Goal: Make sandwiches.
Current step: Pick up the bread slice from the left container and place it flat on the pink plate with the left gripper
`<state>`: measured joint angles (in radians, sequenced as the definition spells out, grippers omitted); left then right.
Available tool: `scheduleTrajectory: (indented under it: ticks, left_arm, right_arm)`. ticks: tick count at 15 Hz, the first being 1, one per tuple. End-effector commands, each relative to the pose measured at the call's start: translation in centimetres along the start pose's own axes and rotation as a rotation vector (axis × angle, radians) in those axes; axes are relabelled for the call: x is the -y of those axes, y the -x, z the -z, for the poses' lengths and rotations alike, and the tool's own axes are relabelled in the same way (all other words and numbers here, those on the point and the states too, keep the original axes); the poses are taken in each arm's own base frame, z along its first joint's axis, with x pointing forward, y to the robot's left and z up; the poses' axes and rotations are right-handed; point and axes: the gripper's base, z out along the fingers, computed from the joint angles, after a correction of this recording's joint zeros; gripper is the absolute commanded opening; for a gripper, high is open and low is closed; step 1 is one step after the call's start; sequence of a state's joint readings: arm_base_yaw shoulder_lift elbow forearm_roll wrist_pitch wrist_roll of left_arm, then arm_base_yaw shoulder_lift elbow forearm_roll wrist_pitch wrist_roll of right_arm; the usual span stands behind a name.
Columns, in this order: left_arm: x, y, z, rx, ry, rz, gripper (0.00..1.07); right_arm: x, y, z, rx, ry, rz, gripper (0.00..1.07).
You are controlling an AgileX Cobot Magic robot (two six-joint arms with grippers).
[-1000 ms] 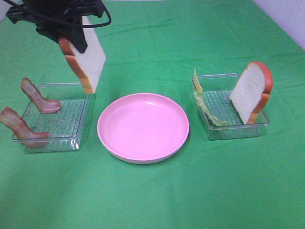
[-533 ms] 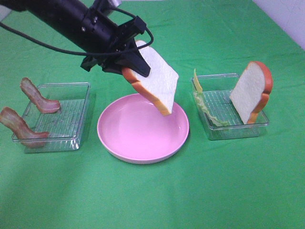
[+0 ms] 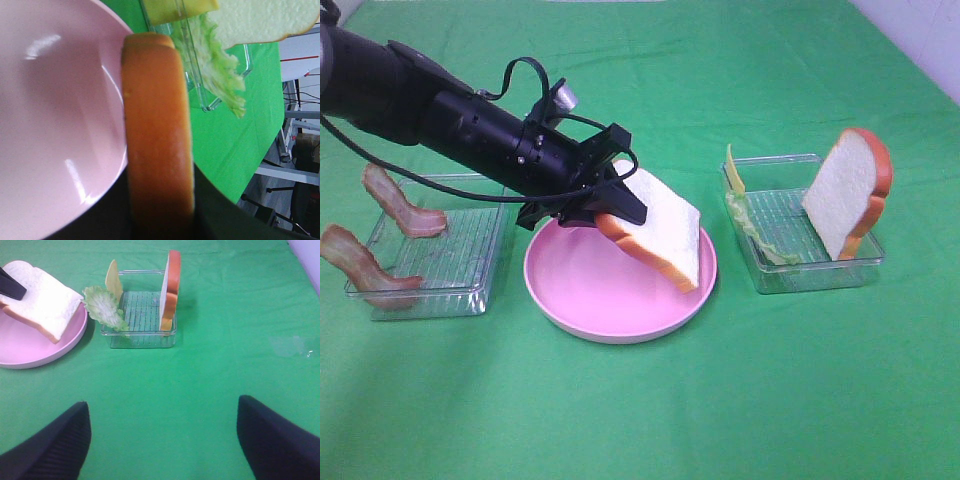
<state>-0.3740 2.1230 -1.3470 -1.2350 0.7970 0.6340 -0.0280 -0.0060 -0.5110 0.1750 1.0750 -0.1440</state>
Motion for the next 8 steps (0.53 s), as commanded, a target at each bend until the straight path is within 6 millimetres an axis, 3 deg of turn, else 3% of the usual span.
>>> scheduleTrajectory:
  ticks: [1,8]
  left_arm:
    - [-0.7,-0.1,-0.5,-0.005,0.002,0.073,0.0]
    - [-2.5,-0.3,-1.8,-0.014,0.054,0.168,0.0]
  right_arm:
    - [0.0,-0.1,0.1,0.022,-0.009,0.0,0.76]
    - [0.0,-0.1,0.1,0.022,-0.009,0.0,0.76]
